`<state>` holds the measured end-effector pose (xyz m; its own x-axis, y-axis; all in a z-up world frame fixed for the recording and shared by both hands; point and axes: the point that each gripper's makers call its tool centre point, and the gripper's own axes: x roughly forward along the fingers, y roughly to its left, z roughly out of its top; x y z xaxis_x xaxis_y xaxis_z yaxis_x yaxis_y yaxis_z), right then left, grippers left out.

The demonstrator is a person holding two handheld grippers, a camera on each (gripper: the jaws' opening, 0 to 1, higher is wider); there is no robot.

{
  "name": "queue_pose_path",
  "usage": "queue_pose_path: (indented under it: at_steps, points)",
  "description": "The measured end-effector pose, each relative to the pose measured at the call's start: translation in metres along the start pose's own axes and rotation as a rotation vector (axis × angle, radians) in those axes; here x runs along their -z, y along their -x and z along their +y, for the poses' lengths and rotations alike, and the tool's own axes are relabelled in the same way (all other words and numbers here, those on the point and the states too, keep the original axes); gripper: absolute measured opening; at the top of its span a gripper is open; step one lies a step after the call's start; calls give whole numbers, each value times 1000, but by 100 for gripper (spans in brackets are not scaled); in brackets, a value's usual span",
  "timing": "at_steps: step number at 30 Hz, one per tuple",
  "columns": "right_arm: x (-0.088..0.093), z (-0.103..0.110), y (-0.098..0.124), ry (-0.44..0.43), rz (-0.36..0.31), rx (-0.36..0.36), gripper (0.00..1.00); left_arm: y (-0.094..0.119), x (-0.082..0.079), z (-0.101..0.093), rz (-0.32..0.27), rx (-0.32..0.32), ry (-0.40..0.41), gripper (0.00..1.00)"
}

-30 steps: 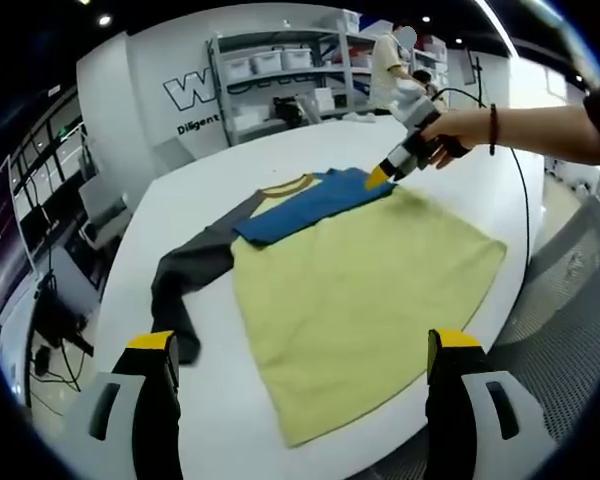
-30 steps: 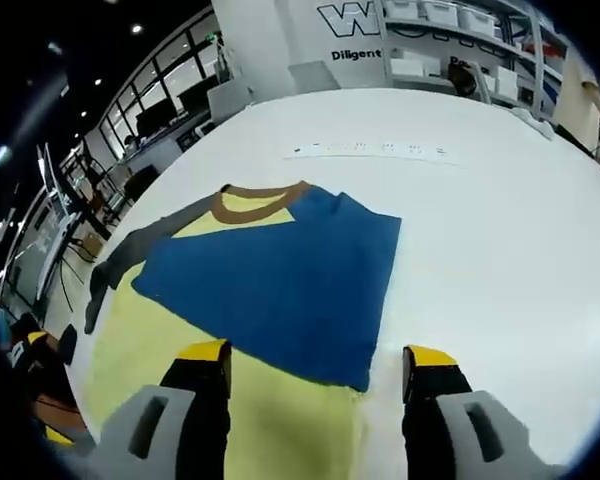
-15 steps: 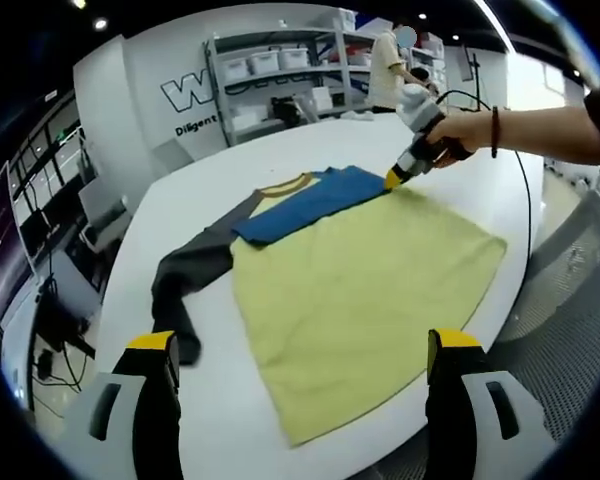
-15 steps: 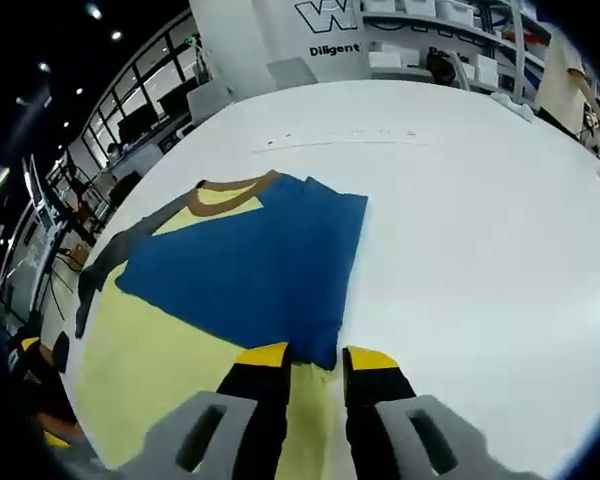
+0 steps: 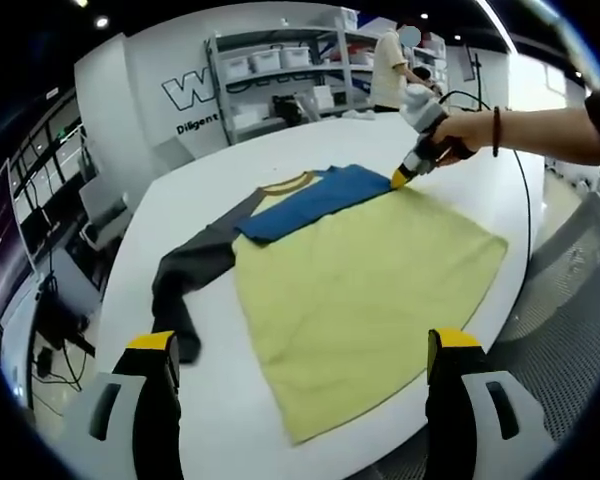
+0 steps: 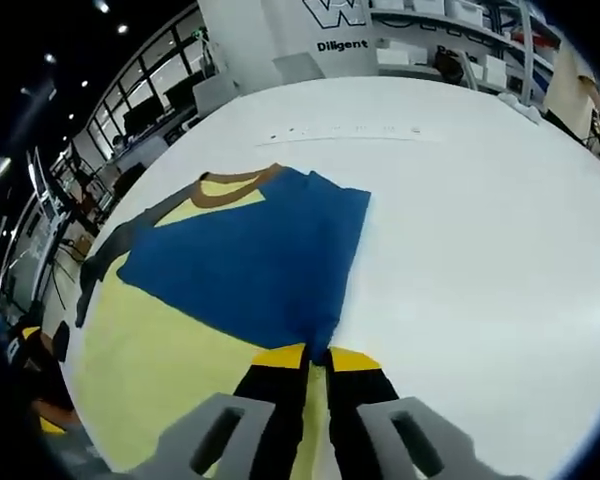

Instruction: Fold the garment on the visible template until the final outline fits inside the template.

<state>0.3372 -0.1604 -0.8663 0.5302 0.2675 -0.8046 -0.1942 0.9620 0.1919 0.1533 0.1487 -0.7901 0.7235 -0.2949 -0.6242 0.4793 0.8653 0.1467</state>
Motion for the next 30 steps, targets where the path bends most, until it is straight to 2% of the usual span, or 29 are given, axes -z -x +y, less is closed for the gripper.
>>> queue_pose_path:
  at_steps: [8,21,30]
  points:
    - [0,-16,5,23,8,20,0,0,0,-1,1,4,1,99]
    - [2,-55,12,-15,20,60,0,-1,2,-1,10,5,3,99]
    - [5,-66,16,-14,28,86,0,-2,3,-1,16,7,1,99]
